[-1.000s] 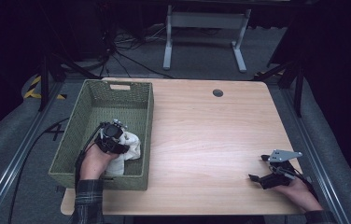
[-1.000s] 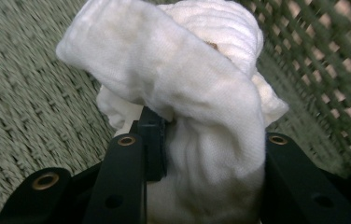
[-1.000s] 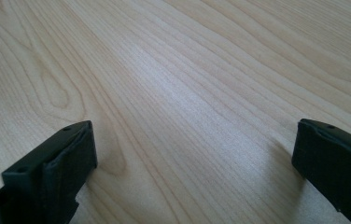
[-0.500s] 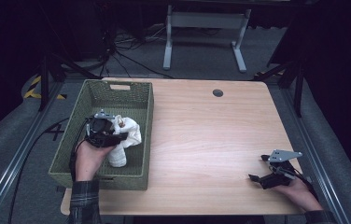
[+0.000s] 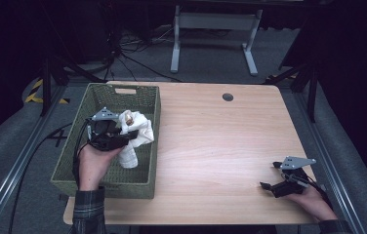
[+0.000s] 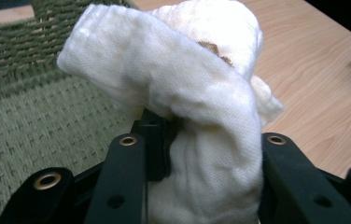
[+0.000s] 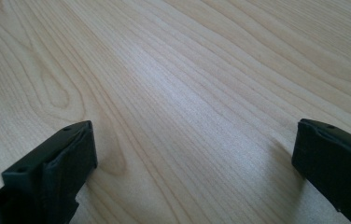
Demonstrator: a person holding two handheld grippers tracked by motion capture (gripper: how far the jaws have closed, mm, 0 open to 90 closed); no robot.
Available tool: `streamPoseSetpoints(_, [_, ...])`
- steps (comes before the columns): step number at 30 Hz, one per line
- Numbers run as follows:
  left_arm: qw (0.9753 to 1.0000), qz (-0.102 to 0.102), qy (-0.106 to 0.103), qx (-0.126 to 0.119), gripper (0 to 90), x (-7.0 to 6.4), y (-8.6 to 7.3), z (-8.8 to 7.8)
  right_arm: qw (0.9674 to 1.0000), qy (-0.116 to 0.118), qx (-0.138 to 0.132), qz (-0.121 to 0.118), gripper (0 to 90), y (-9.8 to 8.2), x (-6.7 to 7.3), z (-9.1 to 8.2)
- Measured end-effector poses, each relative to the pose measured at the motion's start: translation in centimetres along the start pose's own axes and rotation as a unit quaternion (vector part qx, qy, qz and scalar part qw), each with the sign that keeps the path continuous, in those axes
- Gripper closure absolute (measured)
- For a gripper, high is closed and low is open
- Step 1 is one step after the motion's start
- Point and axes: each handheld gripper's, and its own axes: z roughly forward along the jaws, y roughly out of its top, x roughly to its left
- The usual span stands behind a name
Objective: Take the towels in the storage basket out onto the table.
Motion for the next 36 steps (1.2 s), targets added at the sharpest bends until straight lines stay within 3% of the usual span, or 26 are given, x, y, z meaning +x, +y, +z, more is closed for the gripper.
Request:
streamPoseSetpoints(8, [0.9993, 0.007, -0.026, -0.026, 66.8, -1.8, 1.3, -0.3, 1.0000, 0.000, 0.000, 0.000, 0.1, 0.0, 0.0, 0.0])
streamPoseSetpoints(17, [0.9976, 0.027, -0.052, -0.038, 66.8, -3.9, 2.7, 0.0, 1.0000, 0.000, 0.000, 0.000, 0.1, 0.0, 0.0, 0.0])
streamPoseSetpoints(27, [0.9948, 0.047, -0.078, -0.046, 66.7, -5.9, 4.0, 1.3, 1.0000, 0.000, 0.000, 0.000, 0.1, 0.0, 0.0, 0.0])
streamPoseSetpoints(36, [0.9911, 0.072, -0.105, -0.041, 66.7, -8.4, 4.9, 3.5, 1.0000, 0.000, 0.000, 0.000, 0.1, 0.0, 0.0, 0.0])
